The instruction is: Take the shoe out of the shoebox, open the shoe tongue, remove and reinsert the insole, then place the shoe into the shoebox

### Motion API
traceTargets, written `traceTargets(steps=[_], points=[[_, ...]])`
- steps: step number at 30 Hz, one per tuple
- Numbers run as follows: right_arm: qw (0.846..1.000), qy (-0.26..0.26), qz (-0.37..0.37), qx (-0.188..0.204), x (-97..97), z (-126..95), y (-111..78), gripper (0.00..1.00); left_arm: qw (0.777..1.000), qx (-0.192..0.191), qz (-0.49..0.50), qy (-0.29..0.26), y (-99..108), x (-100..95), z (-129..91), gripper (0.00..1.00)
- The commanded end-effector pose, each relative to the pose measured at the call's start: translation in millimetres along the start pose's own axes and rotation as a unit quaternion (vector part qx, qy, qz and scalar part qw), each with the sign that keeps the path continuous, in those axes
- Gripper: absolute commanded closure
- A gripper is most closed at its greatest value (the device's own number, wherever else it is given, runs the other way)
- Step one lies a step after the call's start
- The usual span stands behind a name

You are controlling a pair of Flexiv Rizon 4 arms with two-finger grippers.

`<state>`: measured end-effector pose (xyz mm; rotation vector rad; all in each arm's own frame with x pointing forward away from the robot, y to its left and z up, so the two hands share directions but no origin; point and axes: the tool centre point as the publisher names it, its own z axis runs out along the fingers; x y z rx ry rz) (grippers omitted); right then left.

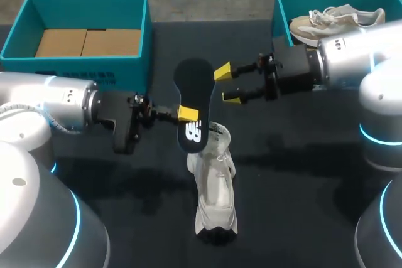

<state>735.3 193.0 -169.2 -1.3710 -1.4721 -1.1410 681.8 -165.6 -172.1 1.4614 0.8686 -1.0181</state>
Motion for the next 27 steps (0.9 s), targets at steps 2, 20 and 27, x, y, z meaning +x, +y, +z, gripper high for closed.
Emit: traceTargets(steps=[2, 20, 27], points=[[1.000, 0.001, 0.002, -0.004, 1.1, 8, -5.0, 0.20, 1.000, -0.013, 0.007, 0.007, 1, 2.9, 4, 1.00], [1.000, 0.003, -0.005, -0.008, 5.1, 22, -6.1, 0.46, 0.999, -0.030, 0.016, 0.022, 6, 10.6, 15, 1.00], [1.000, 0.000, -0.004, -0.001, 6.7, 28, -5.9, 0.51, 0.999, -0.035, 0.018, 0.026, 7, 12.7, 16, 1.00]])
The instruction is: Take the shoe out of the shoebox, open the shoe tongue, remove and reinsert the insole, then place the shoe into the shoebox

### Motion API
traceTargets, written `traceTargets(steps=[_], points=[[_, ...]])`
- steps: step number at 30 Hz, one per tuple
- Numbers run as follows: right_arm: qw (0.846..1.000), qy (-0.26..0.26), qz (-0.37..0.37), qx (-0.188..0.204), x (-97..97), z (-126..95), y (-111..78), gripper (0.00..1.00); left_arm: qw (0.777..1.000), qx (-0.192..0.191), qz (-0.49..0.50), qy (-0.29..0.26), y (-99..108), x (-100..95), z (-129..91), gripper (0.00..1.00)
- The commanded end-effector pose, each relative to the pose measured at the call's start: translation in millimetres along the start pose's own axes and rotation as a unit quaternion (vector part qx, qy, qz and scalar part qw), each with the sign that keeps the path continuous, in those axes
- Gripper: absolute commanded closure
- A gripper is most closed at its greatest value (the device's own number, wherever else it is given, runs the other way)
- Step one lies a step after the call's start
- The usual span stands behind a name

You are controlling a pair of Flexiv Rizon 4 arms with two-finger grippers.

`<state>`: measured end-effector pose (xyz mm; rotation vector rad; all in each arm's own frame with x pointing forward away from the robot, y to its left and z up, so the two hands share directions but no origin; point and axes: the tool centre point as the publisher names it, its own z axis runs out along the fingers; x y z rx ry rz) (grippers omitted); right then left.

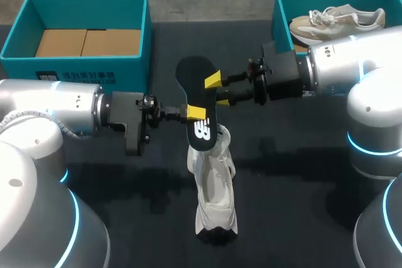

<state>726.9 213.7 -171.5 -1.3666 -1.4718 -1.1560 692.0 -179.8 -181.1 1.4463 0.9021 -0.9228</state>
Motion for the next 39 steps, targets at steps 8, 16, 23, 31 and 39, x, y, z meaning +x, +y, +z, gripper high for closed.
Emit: traceTargets(steps=[8, 16, 23, 31, 39], points=[[1.000, -0.001, 0.003, 0.006, 1.8, 13, 2.2, 0.58, 1.000, -0.002, 0.001, 0.001, -1, 0.1, 3, 1.00], [1.000, 0.004, 0.024, 0.004, -2.3, 15, 1.1, 0.65, 1.000, -0.002, 0.001, 0.001, -1, 0.1, 3, 1.00], [0.999, 0.011, 0.038, 0.003, -1.6, 17, -3.9, 0.76, 1.000, -0.002, 0.001, 0.001, -1, 0.1, 3, 1.00], [0.999, 0.013, 0.039, 0.001, 1.6, 18, -6.0, 0.84, 1.000, -0.002, 0.001, 0.001, -1, 0.1, 3, 1.00], [0.999, 0.016, 0.033, 0.004, 2.3, 20, -3.3, 1.00, 1.000, 0.000, 0.001, 0.001, -1, 0.5, 3, 1.00]])
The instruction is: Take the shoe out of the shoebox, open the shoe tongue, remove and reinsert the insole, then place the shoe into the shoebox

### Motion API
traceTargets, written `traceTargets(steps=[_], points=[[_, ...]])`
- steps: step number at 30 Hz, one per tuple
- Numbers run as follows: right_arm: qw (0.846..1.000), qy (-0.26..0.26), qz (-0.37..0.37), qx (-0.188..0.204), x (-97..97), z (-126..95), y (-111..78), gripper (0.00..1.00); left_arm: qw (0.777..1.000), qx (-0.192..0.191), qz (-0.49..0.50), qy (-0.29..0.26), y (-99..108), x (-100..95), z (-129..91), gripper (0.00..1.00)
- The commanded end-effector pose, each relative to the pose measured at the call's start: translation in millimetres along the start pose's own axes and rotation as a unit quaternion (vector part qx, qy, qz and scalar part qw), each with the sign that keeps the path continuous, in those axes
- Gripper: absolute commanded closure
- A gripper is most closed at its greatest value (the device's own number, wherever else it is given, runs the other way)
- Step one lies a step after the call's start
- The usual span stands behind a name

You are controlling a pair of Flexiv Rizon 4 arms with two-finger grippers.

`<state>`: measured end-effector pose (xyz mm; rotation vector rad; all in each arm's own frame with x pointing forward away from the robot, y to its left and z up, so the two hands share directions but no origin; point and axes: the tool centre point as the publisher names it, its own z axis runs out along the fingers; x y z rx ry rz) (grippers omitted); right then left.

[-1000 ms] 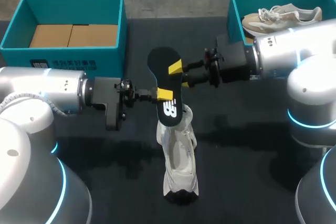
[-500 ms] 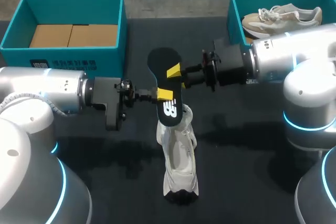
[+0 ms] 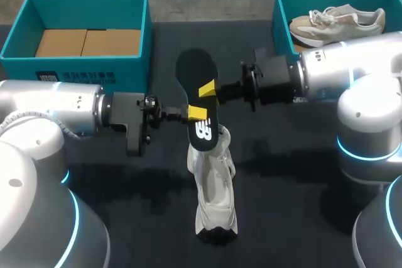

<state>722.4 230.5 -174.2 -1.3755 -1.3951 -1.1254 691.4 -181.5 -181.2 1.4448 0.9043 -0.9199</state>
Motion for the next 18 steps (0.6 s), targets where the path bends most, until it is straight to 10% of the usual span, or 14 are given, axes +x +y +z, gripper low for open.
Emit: traceTargets(steps=[1, 3, 4, 18], points=[[1.000, 0.000, -0.001, 0.001, -0.1, 4, 1.6, 1.00, 1.000, 0.004, -0.001, -0.001, -1, 0.9, 1, 1.00], [1.000, 0.001, -0.003, 0.002, -0.4, 4, 1.8, 1.00, 1.000, 0.006, -0.002, -0.001, -1, 1.1, 1, 0.50], [1.000, 0.002, -0.003, 0.002, -0.7, 4, 1.8, 1.00, 1.000, 0.007, -0.003, -0.001, -1, 1.3, 1, 0.01], [1.000, 0.012, -0.010, -0.005, -20.2, -6, -0.5, 1.00, 0.998, 0.028, -0.059, 0.022, -7, -9.7, -43, 0.00]])
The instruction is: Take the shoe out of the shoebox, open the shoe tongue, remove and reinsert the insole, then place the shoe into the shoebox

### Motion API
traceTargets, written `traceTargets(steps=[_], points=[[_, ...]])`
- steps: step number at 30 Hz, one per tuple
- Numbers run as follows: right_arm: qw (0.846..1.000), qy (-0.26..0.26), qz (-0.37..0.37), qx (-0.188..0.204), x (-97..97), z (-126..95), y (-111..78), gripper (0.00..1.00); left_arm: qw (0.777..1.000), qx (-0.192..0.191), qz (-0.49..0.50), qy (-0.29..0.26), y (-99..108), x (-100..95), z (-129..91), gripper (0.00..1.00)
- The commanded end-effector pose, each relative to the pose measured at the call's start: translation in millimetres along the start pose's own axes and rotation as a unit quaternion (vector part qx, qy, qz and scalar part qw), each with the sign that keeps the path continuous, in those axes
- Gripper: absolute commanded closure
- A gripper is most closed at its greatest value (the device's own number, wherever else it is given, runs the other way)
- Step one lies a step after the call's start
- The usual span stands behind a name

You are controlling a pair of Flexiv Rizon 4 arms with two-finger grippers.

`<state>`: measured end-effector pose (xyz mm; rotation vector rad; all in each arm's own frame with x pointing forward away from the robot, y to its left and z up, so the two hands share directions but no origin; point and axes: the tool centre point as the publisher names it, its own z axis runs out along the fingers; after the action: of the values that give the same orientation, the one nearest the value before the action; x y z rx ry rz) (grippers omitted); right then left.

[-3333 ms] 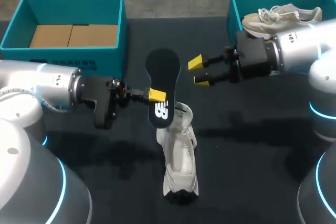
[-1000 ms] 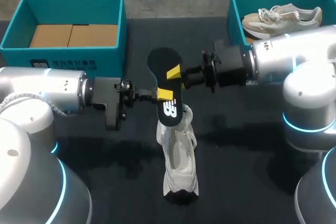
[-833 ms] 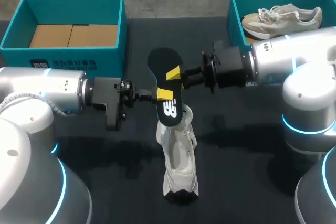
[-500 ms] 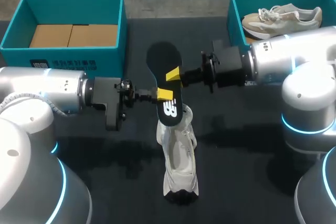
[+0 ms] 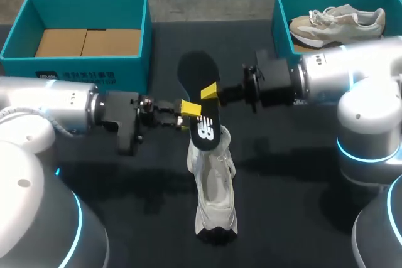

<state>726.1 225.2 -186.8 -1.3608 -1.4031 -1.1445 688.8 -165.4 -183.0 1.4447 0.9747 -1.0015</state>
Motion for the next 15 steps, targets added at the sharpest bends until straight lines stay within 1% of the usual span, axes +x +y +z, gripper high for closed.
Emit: traceTargets(steps=[1, 4, 5, 6, 8, 10, 15], points=[[1.000, 0.007, -0.002, -0.004, -7.7, -4, -4.6, 1.00, 0.999, 0.014, -0.021, 0.022, -4, -9.6, -31, 0.00], [1.000, 0.007, -0.005, -0.003, -11.2, -4, -5.8, 1.00, 0.998, 0.027, -0.037, 0.051, -3, -10.4, -42, 0.00], [1.000, 0.006, -0.006, -0.003, -12.2, -3, -6.0, 1.00, 0.997, 0.036, -0.045, 0.054, -3, -11.8, -45, 0.00], [1.000, 0.006, -0.006, -0.002, -13.3, -3, -6.2, 1.00, 0.996, 0.039, -0.048, 0.071, -2, -13.3, -48, 0.00], [1.000, 0.005, -0.011, -0.001, -14.7, -1, -6.5, 1.00, 0.994, 0.046, -0.063, 0.081, 1, -18.1, -55, 0.00], [1.000, 0.003, -0.012, 0.000, -15.6, 1, -6.9, 1.00, 0.991, 0.046, -0.057, 0.112, 4, -23.5, -60, 0.00], [1.000, 0.001, -0.011, 0.001, -16.3, 3, -7.2, 1.00, 0.985, 0.050, -0.059, 0.152, 12, -39.2, -71, 0.00]])
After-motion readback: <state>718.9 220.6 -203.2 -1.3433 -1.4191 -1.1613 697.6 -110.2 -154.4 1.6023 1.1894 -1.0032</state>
